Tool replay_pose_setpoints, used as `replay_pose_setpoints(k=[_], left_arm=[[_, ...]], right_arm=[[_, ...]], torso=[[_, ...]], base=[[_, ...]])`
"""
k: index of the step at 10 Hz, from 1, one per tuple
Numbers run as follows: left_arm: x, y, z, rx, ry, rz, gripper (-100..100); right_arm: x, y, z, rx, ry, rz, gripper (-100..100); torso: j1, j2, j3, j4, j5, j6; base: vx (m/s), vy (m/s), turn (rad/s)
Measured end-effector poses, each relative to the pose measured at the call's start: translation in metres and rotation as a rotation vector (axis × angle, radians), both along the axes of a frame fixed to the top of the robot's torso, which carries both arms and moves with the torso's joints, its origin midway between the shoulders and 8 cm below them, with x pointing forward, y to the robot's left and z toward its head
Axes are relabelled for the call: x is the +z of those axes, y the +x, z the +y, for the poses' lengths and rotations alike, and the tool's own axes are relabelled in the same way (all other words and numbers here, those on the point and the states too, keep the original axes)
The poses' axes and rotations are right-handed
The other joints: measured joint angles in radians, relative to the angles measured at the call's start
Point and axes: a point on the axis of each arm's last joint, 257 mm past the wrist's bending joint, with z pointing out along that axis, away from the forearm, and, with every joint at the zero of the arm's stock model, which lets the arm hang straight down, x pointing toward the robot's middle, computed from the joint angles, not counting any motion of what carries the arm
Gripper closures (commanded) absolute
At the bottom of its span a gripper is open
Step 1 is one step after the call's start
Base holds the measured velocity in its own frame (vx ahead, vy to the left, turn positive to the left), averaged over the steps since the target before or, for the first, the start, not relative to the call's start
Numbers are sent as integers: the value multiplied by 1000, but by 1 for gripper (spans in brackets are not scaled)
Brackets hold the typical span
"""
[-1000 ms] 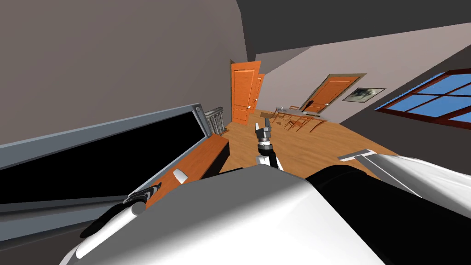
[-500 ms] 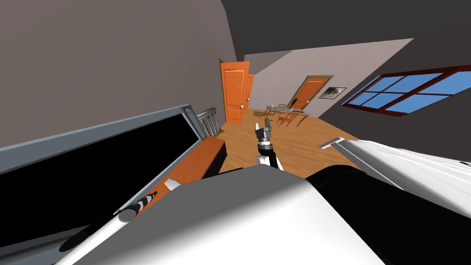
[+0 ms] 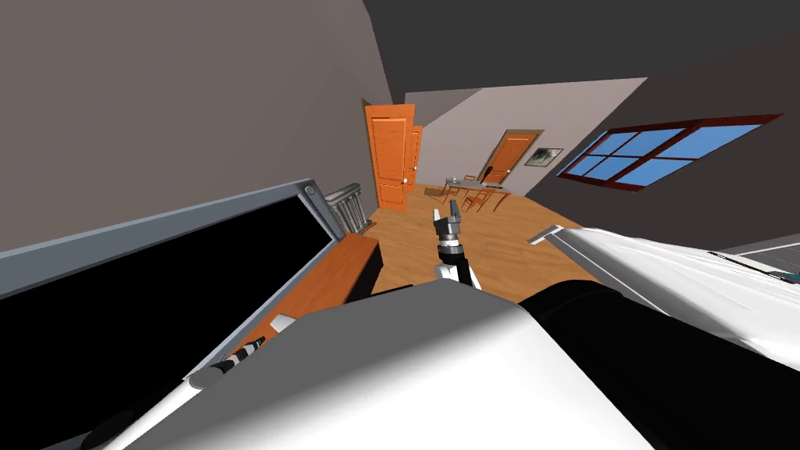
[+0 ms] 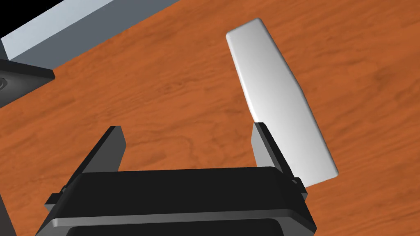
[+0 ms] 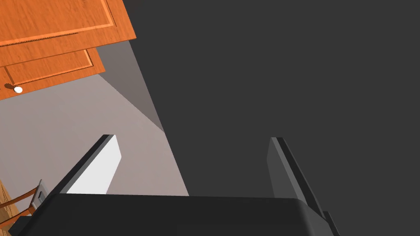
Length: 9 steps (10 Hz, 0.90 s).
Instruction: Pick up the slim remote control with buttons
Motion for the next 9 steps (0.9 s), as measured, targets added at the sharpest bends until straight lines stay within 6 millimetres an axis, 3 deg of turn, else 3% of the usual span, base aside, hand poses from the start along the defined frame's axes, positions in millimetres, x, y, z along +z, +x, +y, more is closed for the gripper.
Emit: replay_pose_setpoints(k=[5, 9], left_arm=[[-32, -48, -10, 221, -168, 24, -100], [-46, -84, -24, 384, -285, 35, -100]], right_arm=[[0, 0, 0, 0, 0, 0, 0], [0, 0, 0, 0, 0, 0, 0]], torso=[[2, 0, 0, 0, 0, 1], [2, 0, 0, 0, 0, 1]], base=[[3, 35, -215], [3, 32, -192]])
